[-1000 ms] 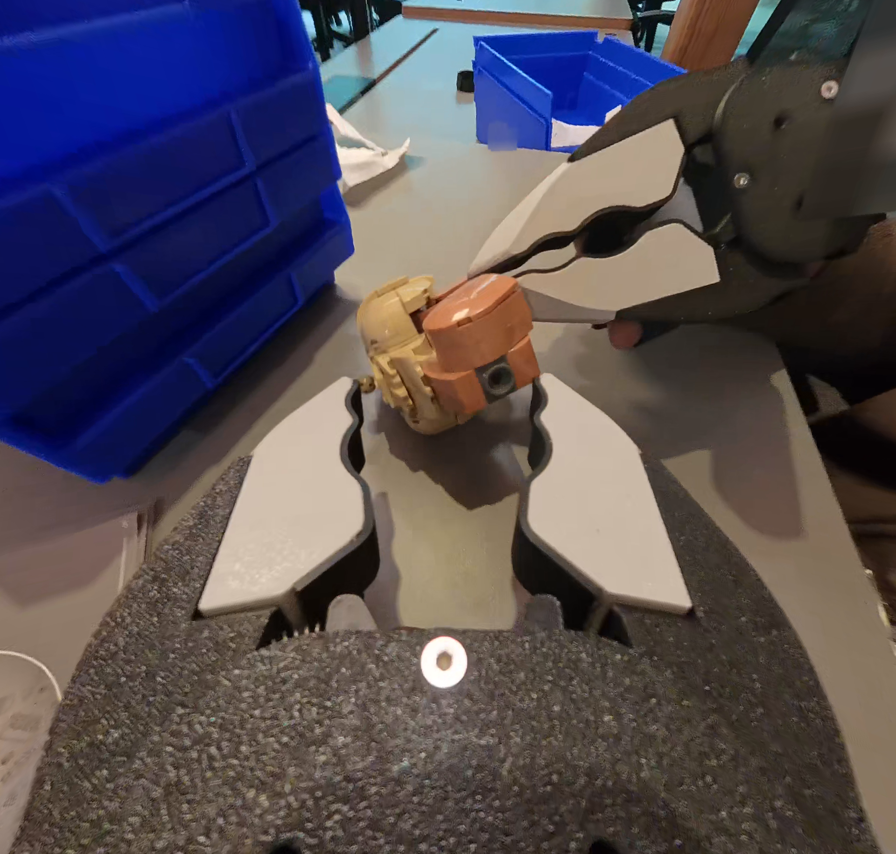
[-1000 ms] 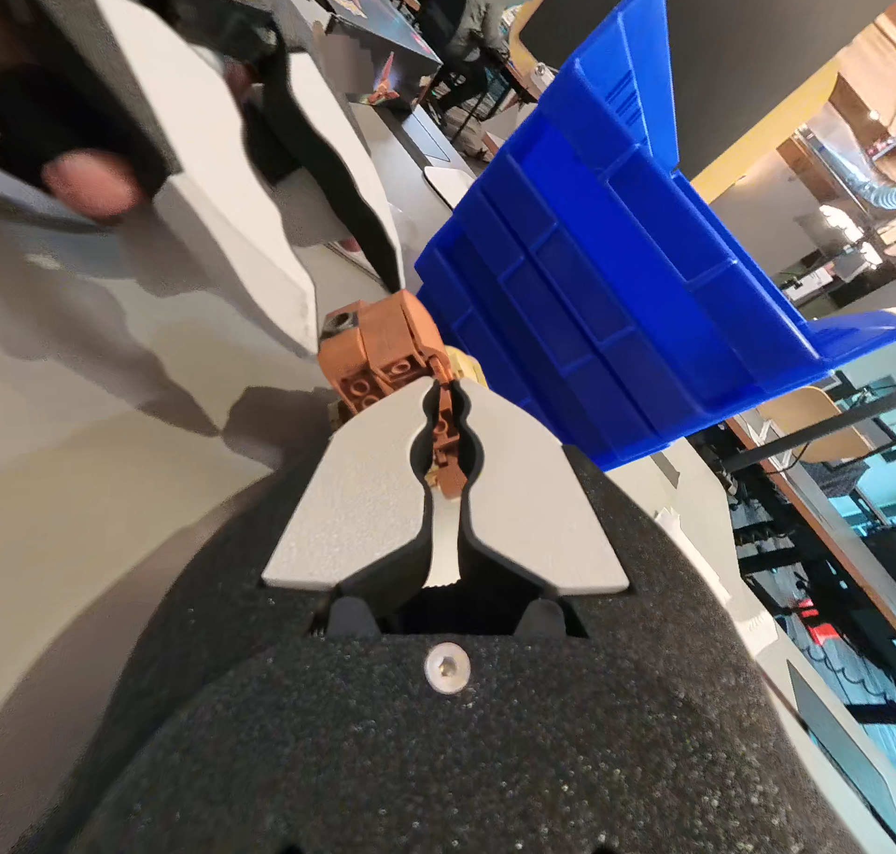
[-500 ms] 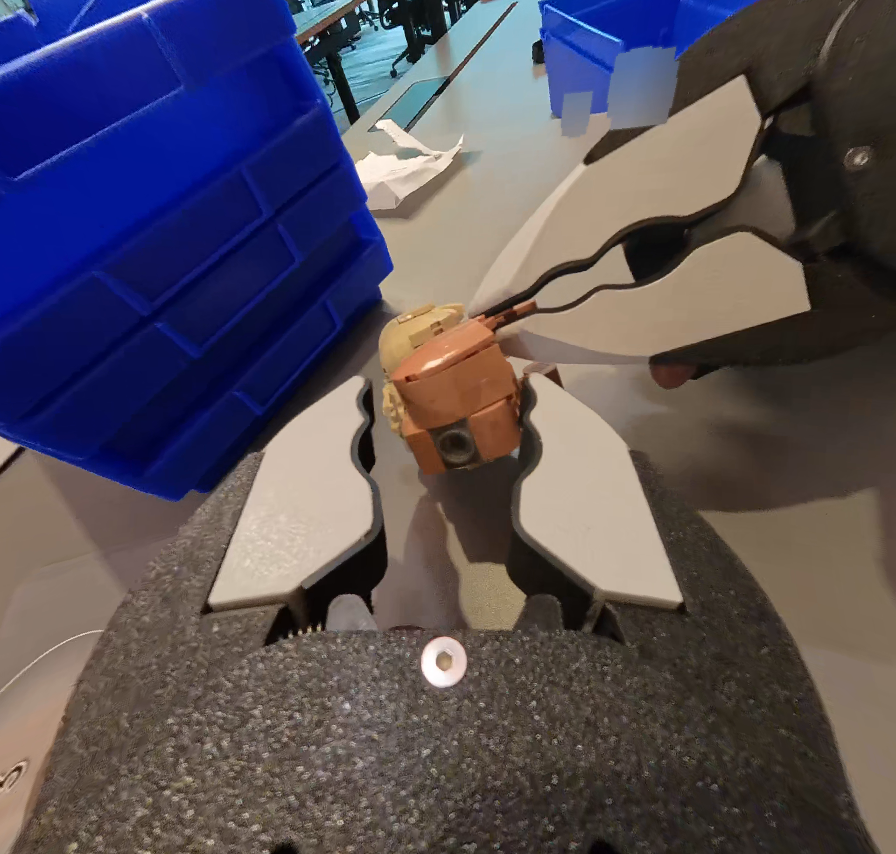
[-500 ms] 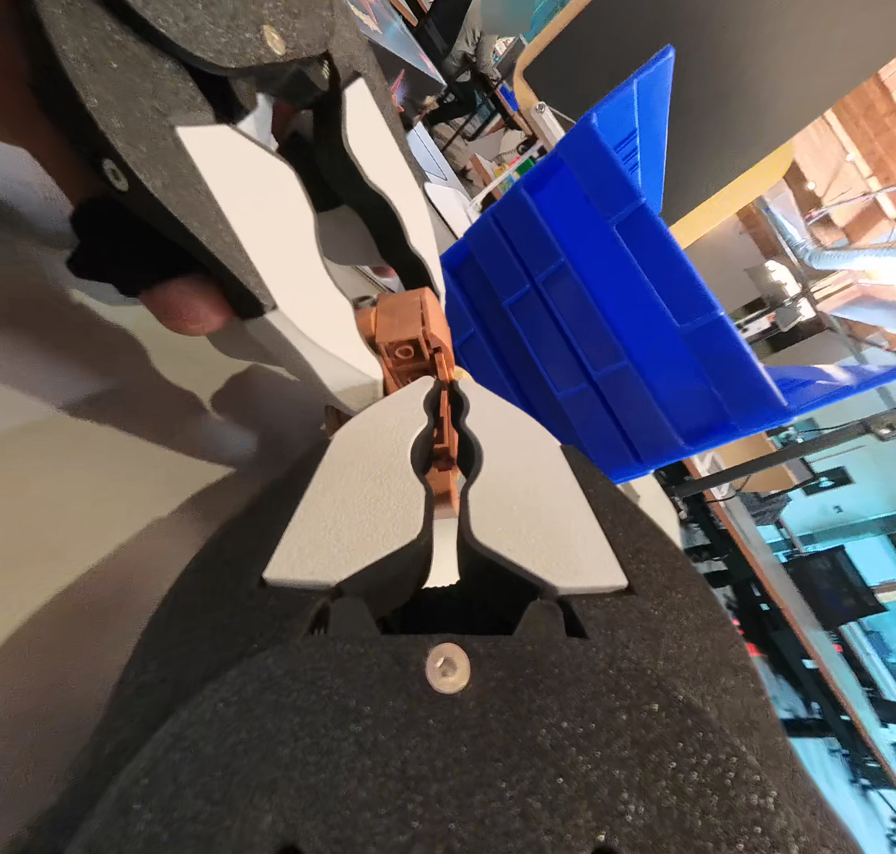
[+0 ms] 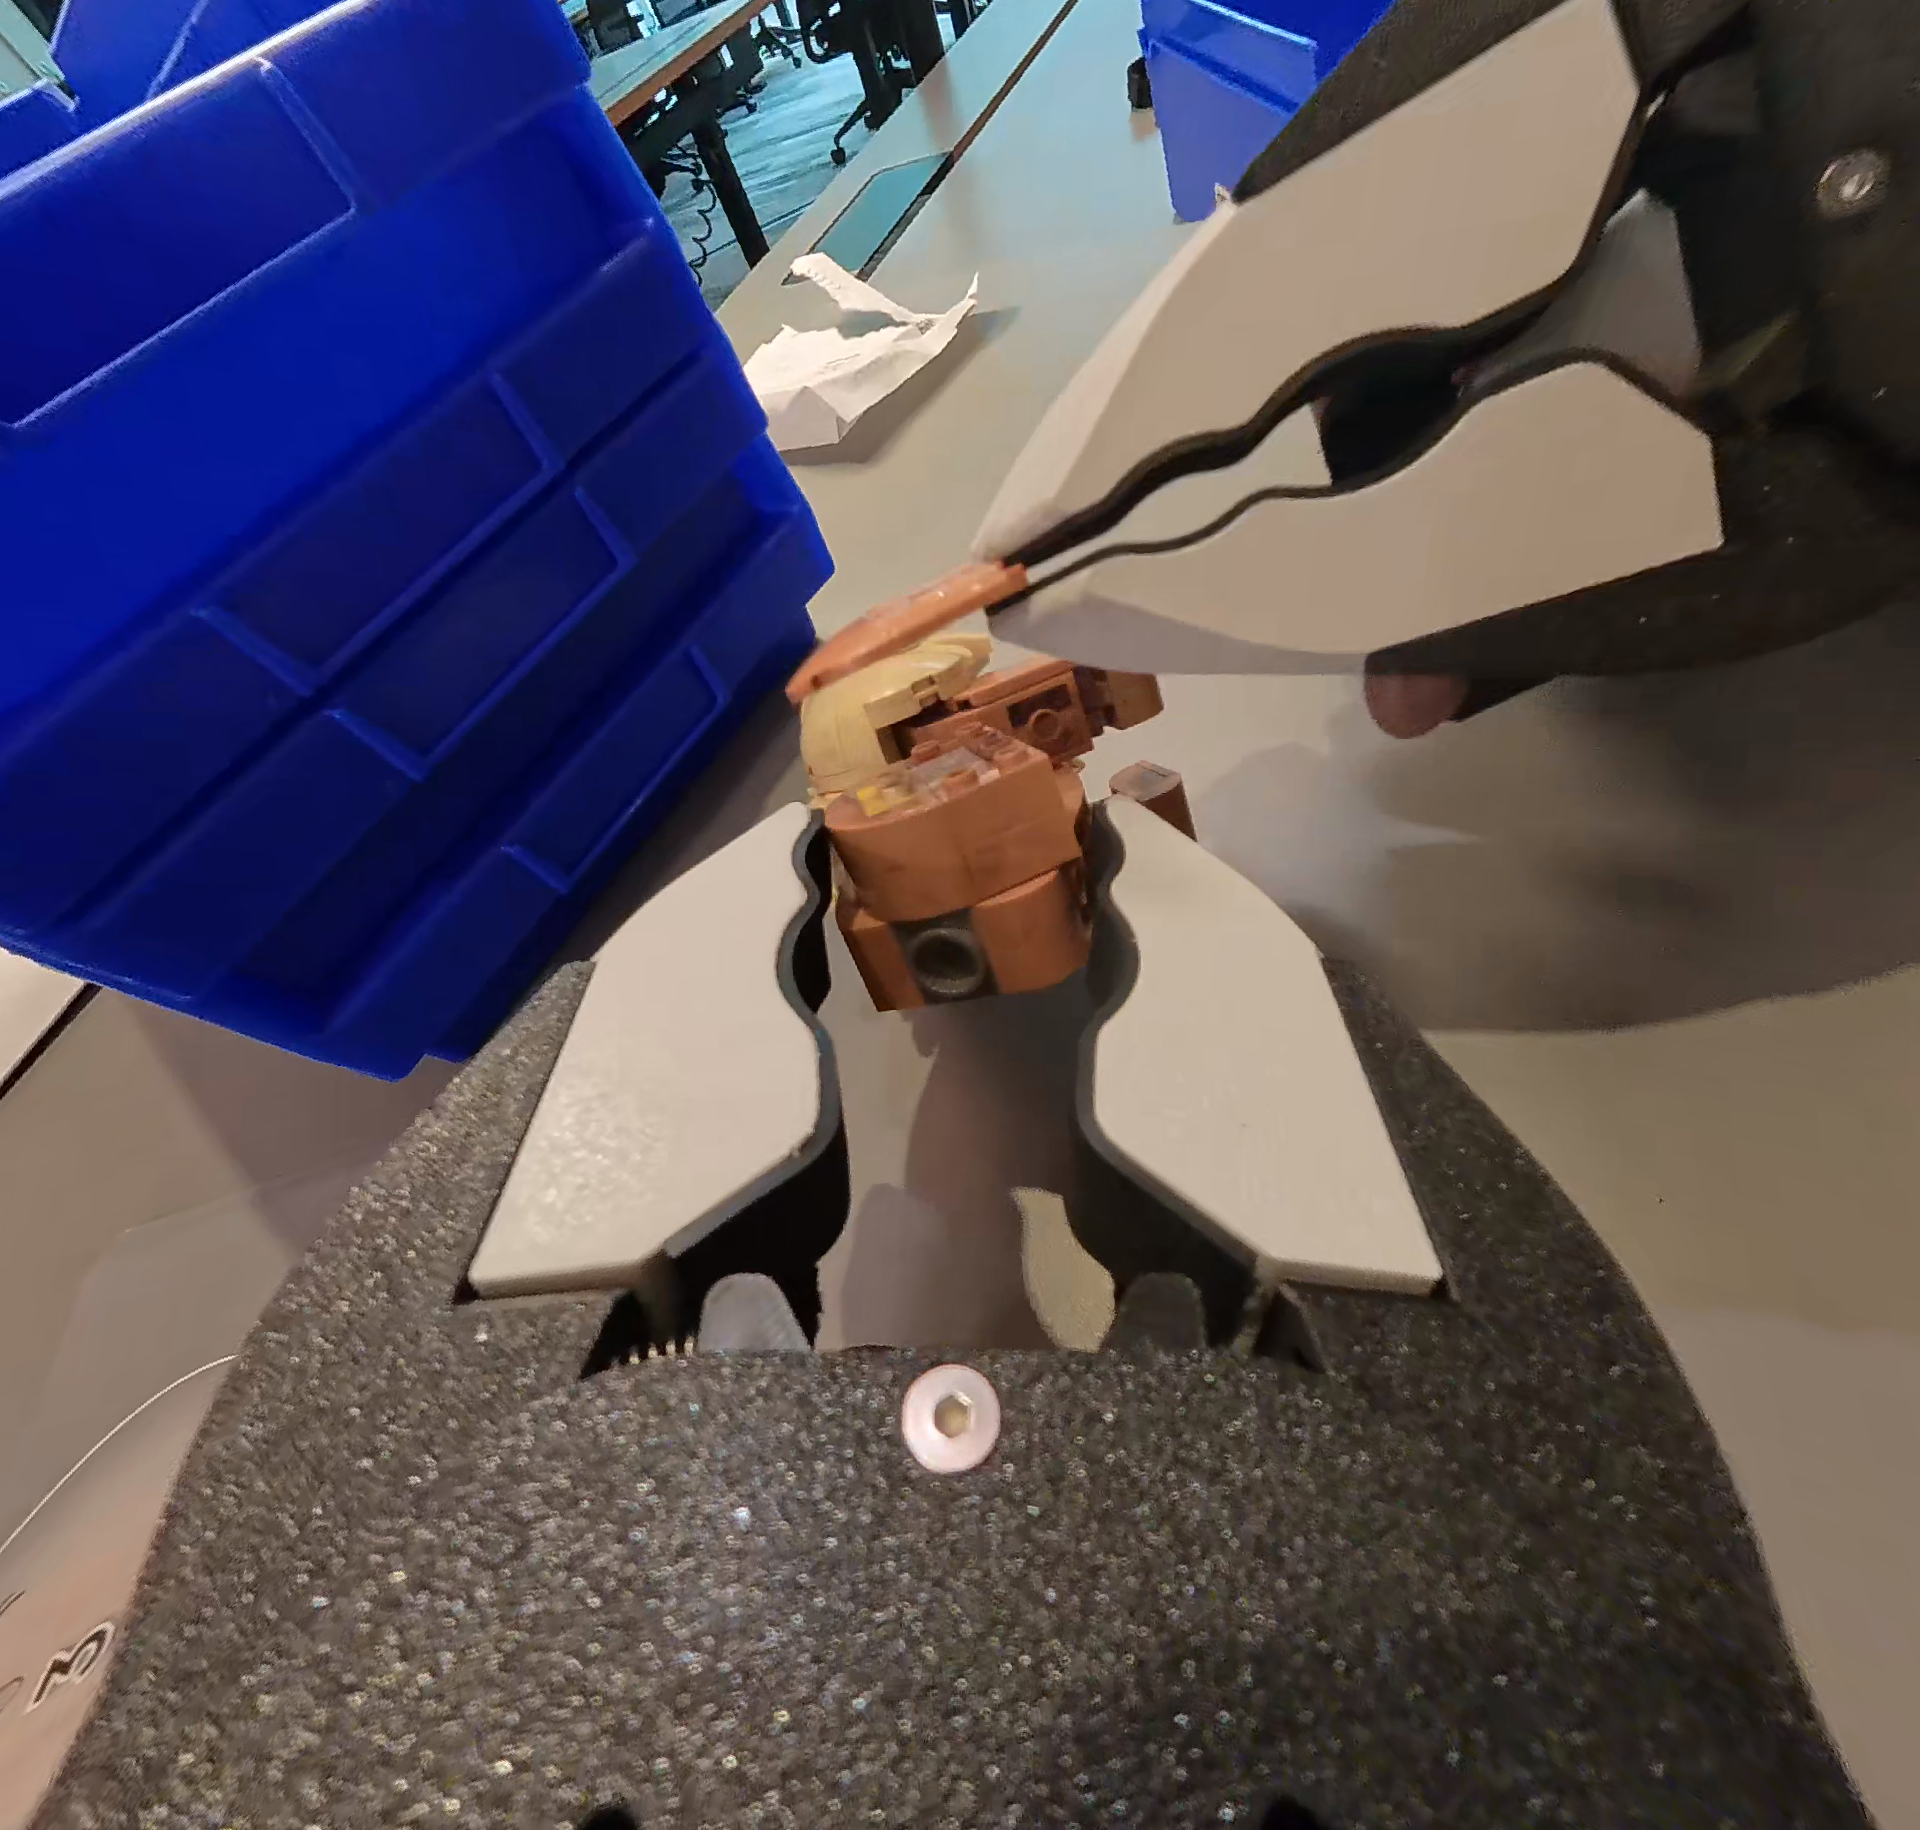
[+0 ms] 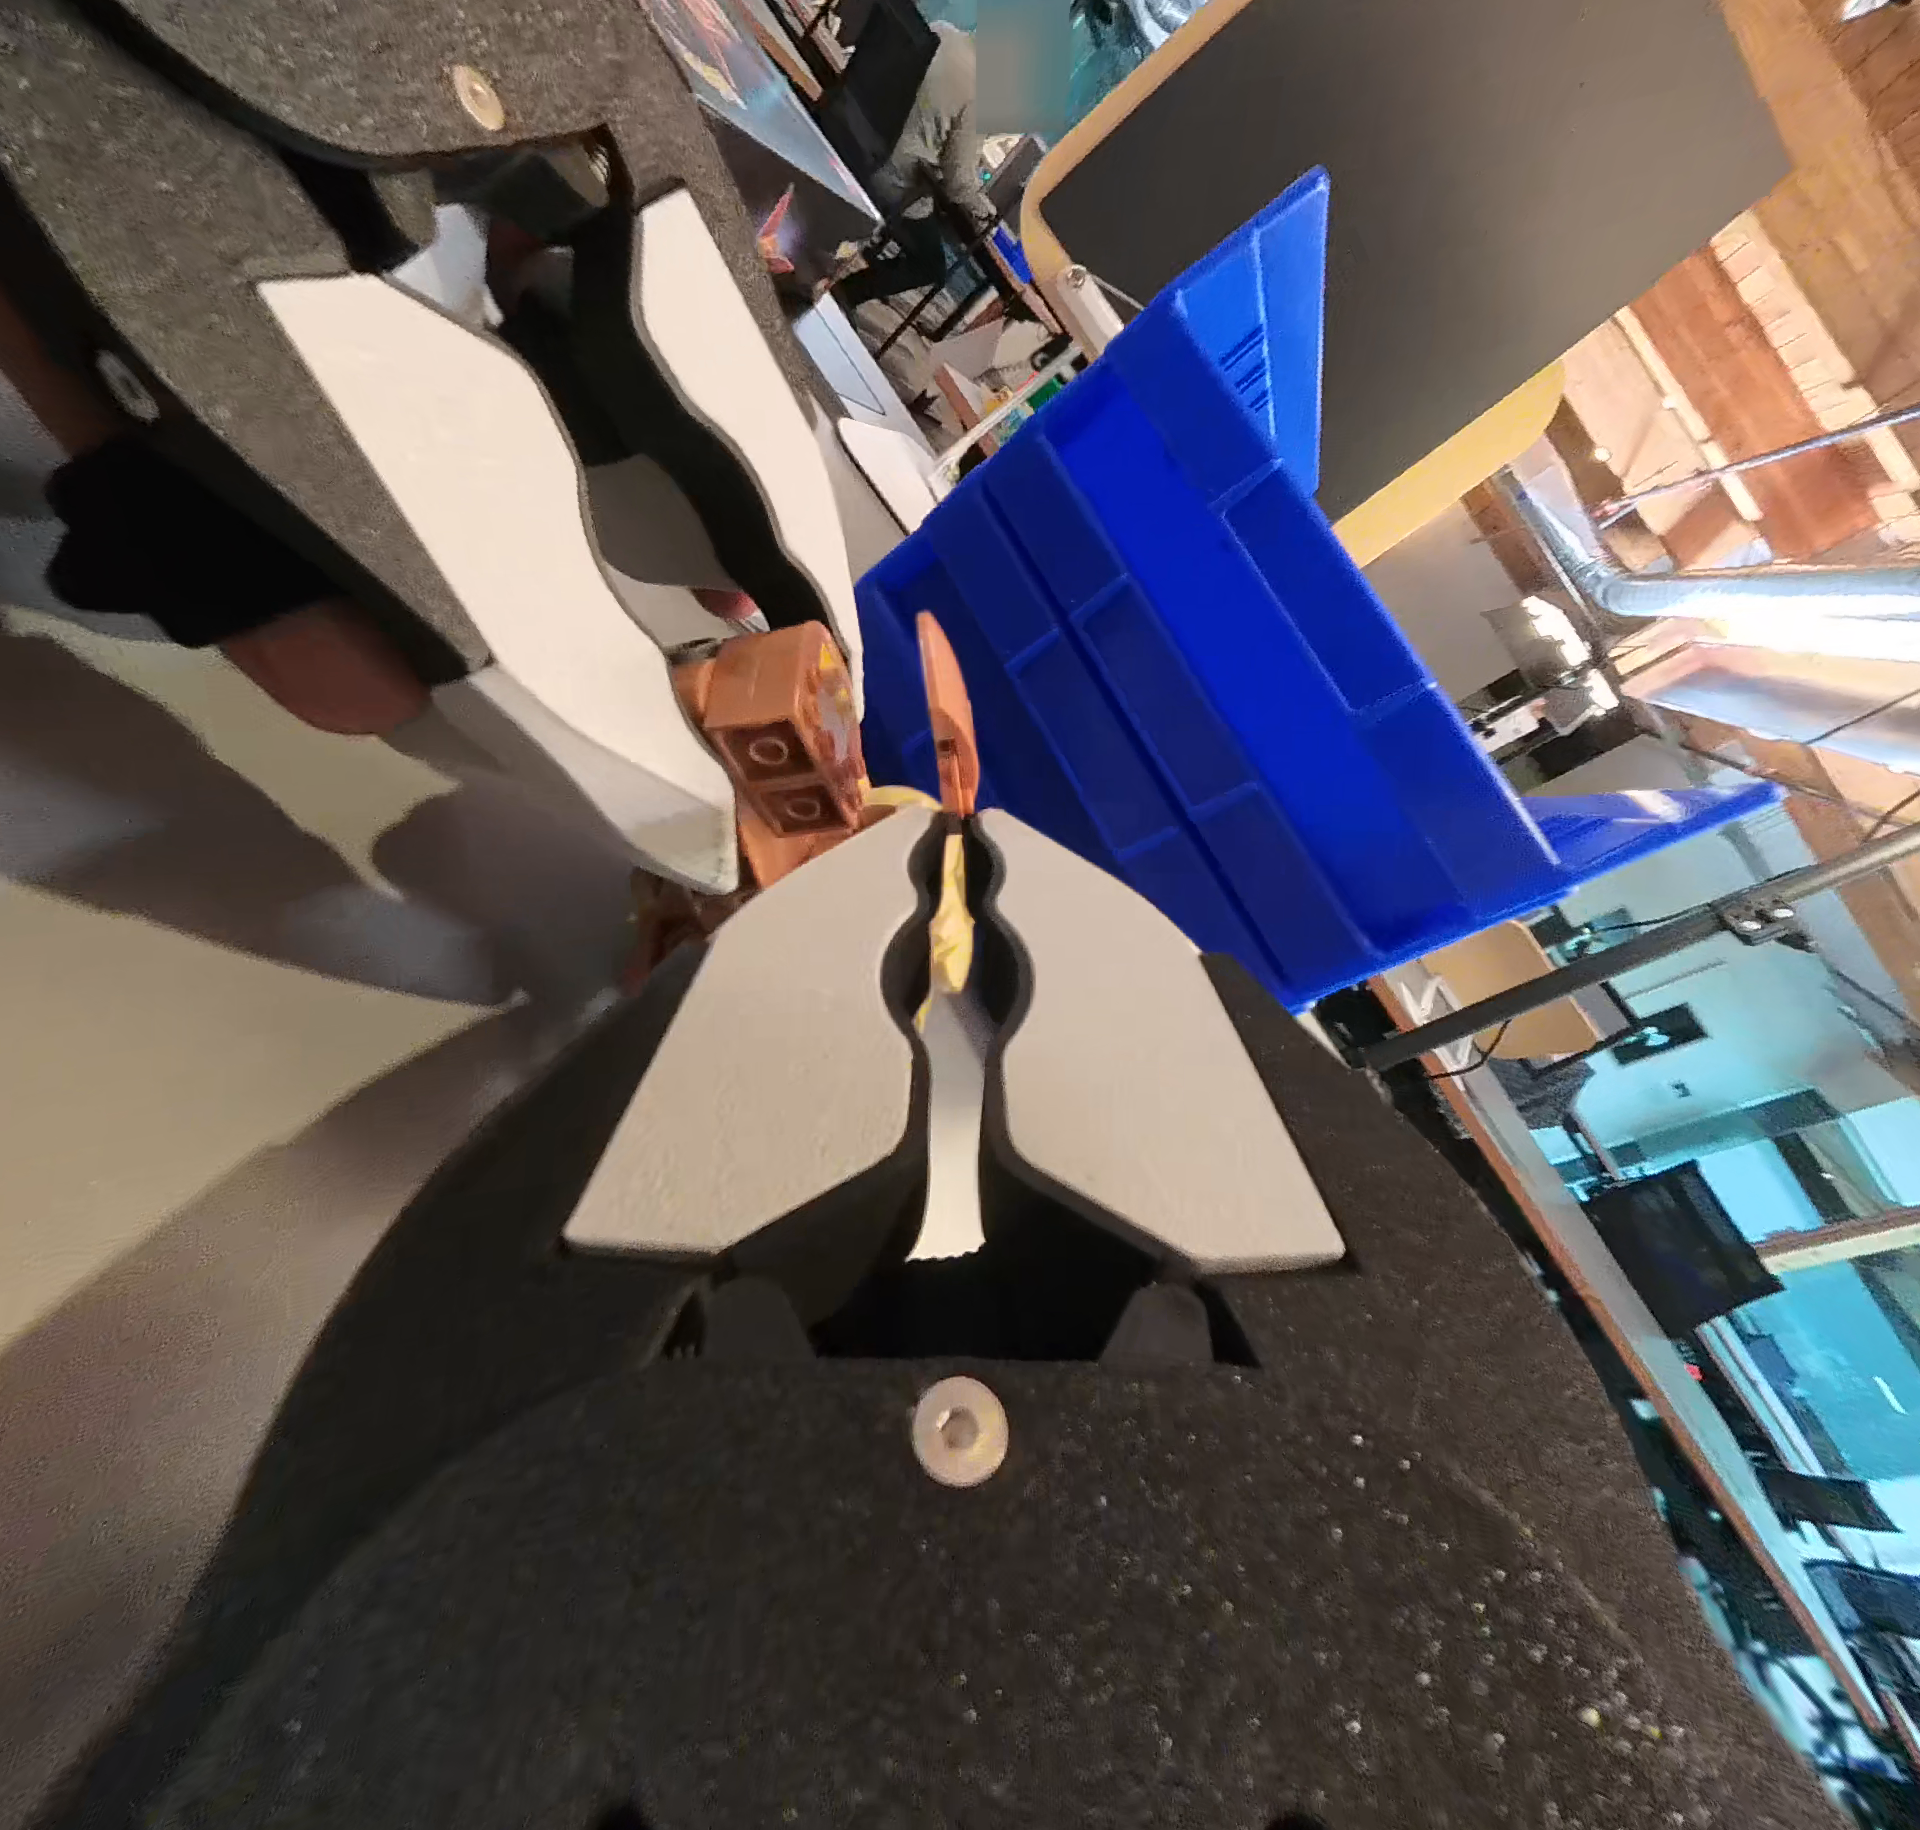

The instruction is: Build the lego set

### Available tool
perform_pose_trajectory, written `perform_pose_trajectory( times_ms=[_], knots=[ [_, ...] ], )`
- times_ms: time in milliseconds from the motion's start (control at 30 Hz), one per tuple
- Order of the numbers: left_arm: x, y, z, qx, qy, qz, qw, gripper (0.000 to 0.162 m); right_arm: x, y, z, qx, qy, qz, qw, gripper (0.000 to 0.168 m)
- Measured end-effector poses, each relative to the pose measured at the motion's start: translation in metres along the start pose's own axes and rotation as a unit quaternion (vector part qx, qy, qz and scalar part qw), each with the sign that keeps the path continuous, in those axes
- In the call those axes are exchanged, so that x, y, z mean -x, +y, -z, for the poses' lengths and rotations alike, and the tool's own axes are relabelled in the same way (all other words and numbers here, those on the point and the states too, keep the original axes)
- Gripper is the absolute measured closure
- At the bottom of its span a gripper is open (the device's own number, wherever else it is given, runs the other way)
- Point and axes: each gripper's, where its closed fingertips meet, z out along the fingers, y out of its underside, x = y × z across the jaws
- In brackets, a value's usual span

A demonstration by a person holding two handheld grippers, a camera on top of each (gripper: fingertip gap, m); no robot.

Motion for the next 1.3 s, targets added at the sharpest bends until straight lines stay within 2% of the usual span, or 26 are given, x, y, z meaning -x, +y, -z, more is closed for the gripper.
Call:
perform_pose_trajectory(
  times_ms=[200,333,467,600,700,967,1100,1200,1300],
  knots=[
    [0.001,0.001,-0.001,-0.003,0.000,-0.006,1.000,0.114,0.001,-0.001,0.000,-0.007,0.012,0.028,0.999,0.165],
    [0.003,-0.002,0.006,-0.005,0.005,-0.039,0.999,0.111,0.002,0.001,0.000,-0.012,0.015,0.048,0.999,0.165],
    [0.001,-0.016,0.019,-0.042,0.026,-0.054,0.997,0.108,0.007,0.001,0.000,-0.028,-0.040,-0.040,0.998,0.165],
    [0.003,-0.018,0.023,-0.051,0.036,-0.056,0.996,0.110,0.012,0.000,0.001,-0.045,-0.121,-0.157,0.979,0.165],
    [0.004,-0.014,0.022,-0.049,0.038,-0.067,0.996,0.111,0.016,-0.006,0.004,-0.062,-0.155,-0.182,0.969,0.165],
    [0.003,-0.018,0.024,-0.072,0.017,-0.146,0.987,0.125,0.026,-0.014,0.006,-0.084,-0.156,-0.105,0.979,0.165],
    [0.001,-0.019,0.026,-0.079,-0.012,-0.230,0.970,0.135,0.032,-0.017,0.007,-0.098,-0.141,-0.032,0.985,0.165],
    [-0.004,-0.018,0.026,-0.079,-0.027,-0.289,0.954,0.148,0.031,-0.018,0.007,-0.103,-0.132,-0.020,0.986,0.165],
    [-0.005,-0.019,0.026,-0.074,-0.047,-0.332,0.939,0.154,0.028,-0.020,0.008,-0.111,-0.118,-0.009,0.987,0.164]
  ],
)
